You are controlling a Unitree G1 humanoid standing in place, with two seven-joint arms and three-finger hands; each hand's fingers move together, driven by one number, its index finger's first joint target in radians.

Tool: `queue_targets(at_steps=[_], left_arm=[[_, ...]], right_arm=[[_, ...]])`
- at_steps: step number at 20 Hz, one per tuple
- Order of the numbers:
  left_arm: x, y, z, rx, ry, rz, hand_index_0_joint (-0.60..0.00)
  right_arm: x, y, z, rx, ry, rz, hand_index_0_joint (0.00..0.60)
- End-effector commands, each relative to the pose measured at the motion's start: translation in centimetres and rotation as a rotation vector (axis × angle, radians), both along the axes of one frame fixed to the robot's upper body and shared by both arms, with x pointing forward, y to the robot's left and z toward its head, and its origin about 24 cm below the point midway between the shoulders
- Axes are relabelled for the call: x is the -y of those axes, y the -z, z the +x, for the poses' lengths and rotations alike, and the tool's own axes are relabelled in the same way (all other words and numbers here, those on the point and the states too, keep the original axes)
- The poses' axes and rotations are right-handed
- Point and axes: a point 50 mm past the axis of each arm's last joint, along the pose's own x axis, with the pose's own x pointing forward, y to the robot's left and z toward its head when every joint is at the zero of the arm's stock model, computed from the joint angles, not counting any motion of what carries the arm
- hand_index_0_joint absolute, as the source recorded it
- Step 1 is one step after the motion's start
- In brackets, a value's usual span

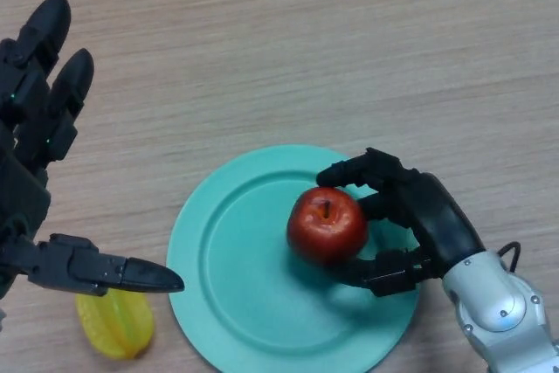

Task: Pick up the red apple and place it on the plate

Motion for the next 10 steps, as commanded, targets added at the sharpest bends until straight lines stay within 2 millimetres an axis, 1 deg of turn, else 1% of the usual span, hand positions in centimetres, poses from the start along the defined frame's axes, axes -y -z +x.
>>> queue_targets(at_steps=[1, 2, 3, 4, 5, 6, 7, 8, 9, 10], left_arm=[[-0.4, -2.6, -1.2, 0.215, -0.032, 0.072, 0.0], [-0.4, -2.6, -1.3, 0.211, -0.033, 0.074, 0.0], [-0.4, -2.7, -1.3, 0.207, -0.032, 0.078, 0.0], [-0.4, -2.9, -1.4, 0.206, -0.032, 0.086, 0.0], [-0.3, -3.0, -1.5, 0.209, -0.034, 0.087, 0.0], [-0.2, -3.0, -1.5, 0.212, -0.033, 0.09, 0.0], [-0.1, -3.0, -1.5, 0.211, -0.031, 0.091, 0.0], [0.2, -2.9, -1.6, 0.211, -0.028, 0.094, 0.0], [0.3, -2.9, -1.6, 0.211, -0.024, 0.092, 0.0], [0.3, -2.9, -1.7, 0.212, -0.02, 0.09, 0.0]], right_arm=[[-0.4, -4.0, -0.1, 0.23, -0.074, 0.078, 0.3], [-0.4, -4.9, -0.3, 0.232, -0.102, 0.122, 0.151], [-0.3, -6.3, -0.5, 0.236, -0.128, 0.178, 0.05], [0.2, -8.5, -0.6, 0.258, -0.145, 0.237, 0.0], [0.6, -9.3, -0.6, 0.269, -0.142, 0.249, 0.0], [1.4, -10.5, -0.8, 0.289, -0.142, 0.272, 0.0], [1.9, -11.2, -0.9, 0.302, -0.138, 0.283, 0.0], [2.9, -12.2, -1.2, 0.335, -0.133, 0.29, 0.0], [3.6, -12.6, -1.7, 0.344, -0.131, 0.304, 0.0], [4.7, -13.1, -2.4, 0.368, -0.123, 0.322, 0.0]])
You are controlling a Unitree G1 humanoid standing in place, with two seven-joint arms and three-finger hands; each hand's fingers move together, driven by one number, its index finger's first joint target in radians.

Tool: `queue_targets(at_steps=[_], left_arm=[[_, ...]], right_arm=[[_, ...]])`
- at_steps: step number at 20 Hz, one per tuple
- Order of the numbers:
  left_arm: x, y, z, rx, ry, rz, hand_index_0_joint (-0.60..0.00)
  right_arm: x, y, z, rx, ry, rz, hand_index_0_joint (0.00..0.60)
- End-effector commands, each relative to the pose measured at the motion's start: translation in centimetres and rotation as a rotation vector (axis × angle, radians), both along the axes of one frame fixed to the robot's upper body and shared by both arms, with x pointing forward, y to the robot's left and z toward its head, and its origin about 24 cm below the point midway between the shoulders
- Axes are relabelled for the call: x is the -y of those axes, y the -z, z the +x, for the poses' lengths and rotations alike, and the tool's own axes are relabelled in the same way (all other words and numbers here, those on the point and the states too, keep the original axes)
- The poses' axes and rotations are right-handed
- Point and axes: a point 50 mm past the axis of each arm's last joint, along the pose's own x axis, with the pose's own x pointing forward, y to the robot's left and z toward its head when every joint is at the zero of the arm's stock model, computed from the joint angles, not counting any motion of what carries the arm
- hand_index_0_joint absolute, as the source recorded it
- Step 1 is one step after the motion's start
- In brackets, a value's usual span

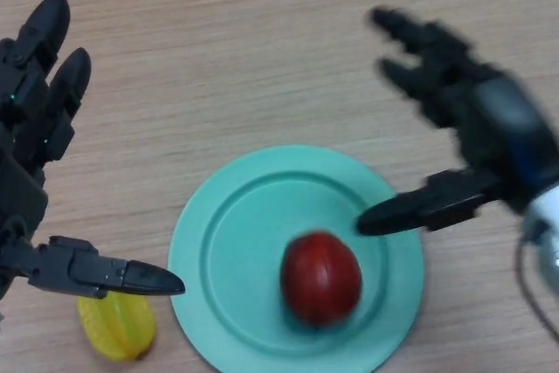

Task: Pick up the red apple and place it on the plate

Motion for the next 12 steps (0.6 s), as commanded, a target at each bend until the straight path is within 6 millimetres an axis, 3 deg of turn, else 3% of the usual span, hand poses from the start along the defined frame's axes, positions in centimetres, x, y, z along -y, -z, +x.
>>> queue_targets(at_steps=[1, 6, 12], left_arm=[[0.2, -2.6, -1.3, 0.195, -0.015, 0.068, 0.0], [0.5, -2.6, -1.4, 0.189, -0.001, 0.082, 0.0], [0.2, -2.8, -1.1, 0.212, -0.007, 0.087, 0.0]], right_arm=[[1.3, -3.3, -2.1, 0.204, -0.048, 0.052, 0.0], [2.7, -2.7, -5.9, 0.185, -0.067, 0.132, 0.0], [2.1, -3.3, -7.2, 0.181, -0.131, 0.187, 0.0]])
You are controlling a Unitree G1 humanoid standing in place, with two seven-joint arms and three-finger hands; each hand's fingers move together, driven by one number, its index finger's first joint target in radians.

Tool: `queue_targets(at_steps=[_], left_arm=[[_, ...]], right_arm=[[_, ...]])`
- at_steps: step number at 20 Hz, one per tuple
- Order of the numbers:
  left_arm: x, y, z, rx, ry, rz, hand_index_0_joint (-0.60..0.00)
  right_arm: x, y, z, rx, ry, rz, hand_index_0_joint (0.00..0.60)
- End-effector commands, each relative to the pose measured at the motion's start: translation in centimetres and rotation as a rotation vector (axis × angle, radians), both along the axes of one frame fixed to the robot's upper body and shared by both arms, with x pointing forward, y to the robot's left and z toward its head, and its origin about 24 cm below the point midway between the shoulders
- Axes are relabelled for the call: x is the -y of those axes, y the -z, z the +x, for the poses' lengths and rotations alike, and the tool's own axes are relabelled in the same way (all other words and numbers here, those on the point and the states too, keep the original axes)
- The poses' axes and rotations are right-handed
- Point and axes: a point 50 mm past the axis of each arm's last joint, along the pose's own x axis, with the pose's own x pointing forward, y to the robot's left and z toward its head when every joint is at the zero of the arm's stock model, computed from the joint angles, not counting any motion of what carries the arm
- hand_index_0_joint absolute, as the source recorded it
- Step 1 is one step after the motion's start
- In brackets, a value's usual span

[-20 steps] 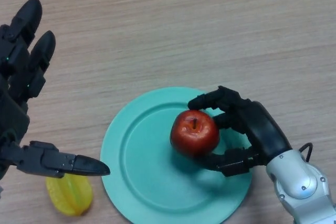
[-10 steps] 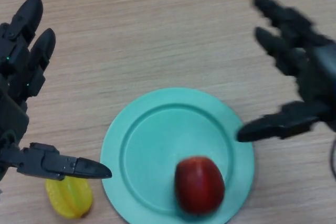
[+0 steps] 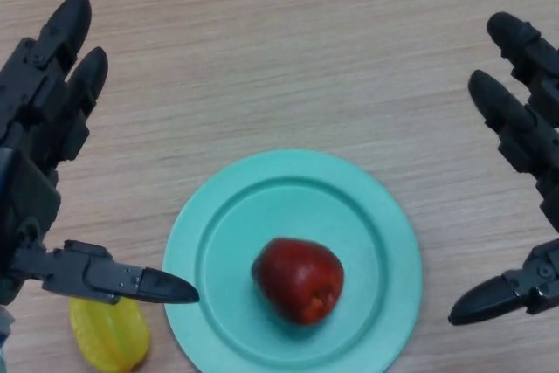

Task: Pick up the red apple and place it on the plate

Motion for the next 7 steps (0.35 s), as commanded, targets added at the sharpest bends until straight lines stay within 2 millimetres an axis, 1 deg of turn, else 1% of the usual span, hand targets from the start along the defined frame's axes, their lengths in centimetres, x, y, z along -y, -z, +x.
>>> queue_targets(at_steps=[1, 3, 7], left_arm=[[-0.69, -2.5, -0.89, 0.199, -0.03, 0.052, 0.0], [-0.88, -2.5, -0.55, 0.204, -0.037, 0.051, 0.0], [-0.45, -2.26, -0.26, 0.209, -0.048, 0.065, 0.0]], right_arm=[[0.27, -2.71, -1.13, 0.165, -0.034, 0.039, 0.0], [0.23, -2.68, -1.01, 0.165, -0.046, 0.044, 0.0], [-0.17, -1.95, -0.72, 0.173, -0.073, 0.001, 0.0]])
